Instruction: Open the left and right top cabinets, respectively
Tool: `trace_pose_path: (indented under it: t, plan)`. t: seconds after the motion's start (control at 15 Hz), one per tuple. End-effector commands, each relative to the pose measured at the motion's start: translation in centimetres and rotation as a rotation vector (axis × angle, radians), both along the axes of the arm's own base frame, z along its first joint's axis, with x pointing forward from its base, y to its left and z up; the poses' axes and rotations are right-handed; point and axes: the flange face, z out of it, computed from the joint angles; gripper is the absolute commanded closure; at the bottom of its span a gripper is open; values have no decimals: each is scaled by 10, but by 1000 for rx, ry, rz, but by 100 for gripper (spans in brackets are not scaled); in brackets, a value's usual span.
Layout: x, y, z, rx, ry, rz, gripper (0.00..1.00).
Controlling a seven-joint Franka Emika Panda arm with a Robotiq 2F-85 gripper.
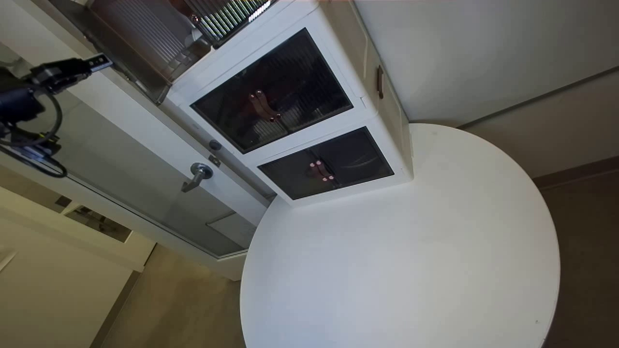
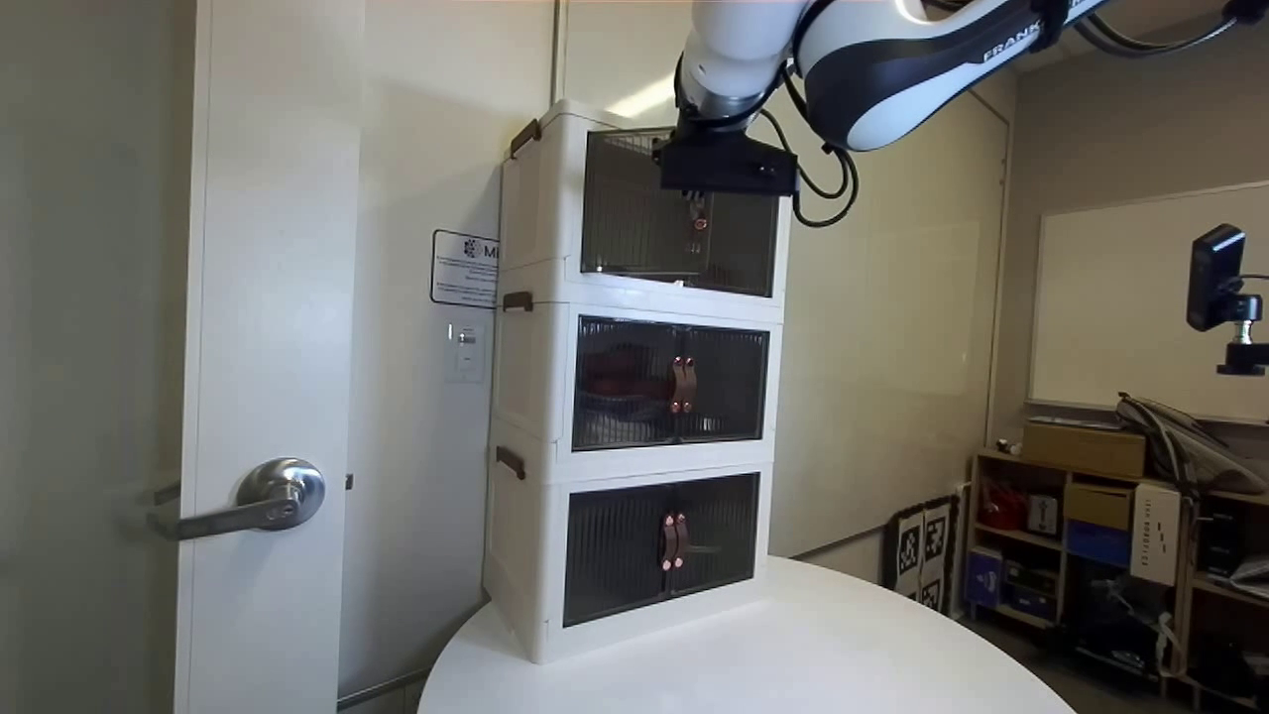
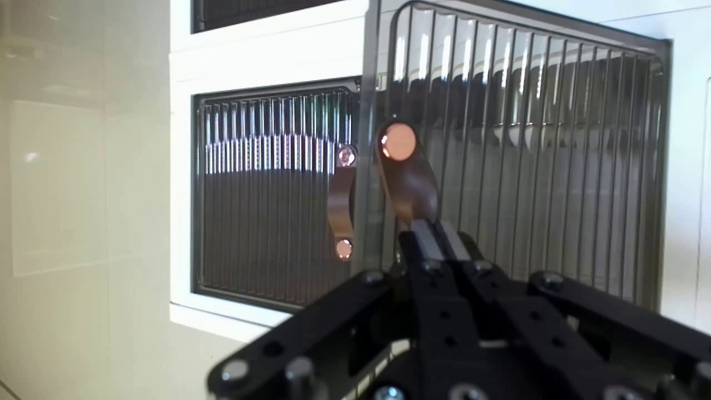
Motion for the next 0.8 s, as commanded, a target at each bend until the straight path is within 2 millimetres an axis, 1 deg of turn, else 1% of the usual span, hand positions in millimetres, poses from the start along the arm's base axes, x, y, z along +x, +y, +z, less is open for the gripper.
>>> trace_pose_path:
  t: [0.0, 0.47, 0.73]
  plan:
    - [-7, 15, 14, 26, -2, 100, 99]
    - [-21, 25, 15, 45, 6, 157, 99]
    - [-28, 34, 15, 46, 4, 196, 99]
